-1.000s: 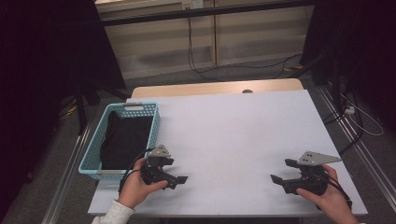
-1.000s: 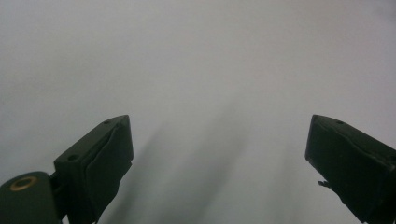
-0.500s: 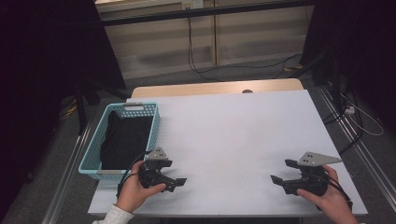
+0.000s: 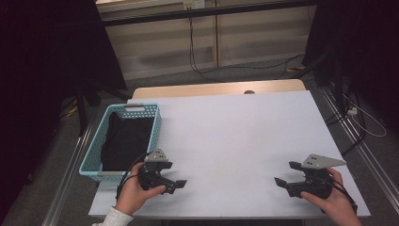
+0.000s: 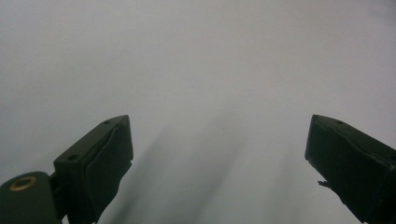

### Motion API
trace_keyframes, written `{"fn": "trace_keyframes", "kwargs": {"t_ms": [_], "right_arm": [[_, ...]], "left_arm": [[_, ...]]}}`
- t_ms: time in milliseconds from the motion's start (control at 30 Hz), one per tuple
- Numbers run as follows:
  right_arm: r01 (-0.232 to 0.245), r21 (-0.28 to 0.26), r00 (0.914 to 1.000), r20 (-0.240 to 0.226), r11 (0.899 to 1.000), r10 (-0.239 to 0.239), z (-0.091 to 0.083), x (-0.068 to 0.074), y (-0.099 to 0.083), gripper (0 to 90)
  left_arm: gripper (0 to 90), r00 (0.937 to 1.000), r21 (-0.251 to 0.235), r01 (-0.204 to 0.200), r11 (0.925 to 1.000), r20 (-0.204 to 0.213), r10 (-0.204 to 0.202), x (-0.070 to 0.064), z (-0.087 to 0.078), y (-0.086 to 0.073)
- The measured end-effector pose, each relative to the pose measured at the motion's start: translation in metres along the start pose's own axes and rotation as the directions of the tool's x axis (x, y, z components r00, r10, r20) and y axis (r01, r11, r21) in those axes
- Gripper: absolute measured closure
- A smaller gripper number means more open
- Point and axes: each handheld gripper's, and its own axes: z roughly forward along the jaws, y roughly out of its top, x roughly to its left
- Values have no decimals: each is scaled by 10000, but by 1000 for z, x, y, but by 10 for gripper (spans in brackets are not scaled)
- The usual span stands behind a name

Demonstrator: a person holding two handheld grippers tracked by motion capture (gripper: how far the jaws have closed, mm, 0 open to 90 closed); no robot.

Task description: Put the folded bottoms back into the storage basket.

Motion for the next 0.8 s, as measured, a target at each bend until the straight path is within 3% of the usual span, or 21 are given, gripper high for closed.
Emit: {"fn": "trace_keyframes", "kwargs": {"t_ms": [800], "right_arm": [[32,-92,10000,38,10000,-31,-4,-2,-2,168]], "left_arm": [[74,9999,82,-127,9999,-25,127,-1,1,0]]}}
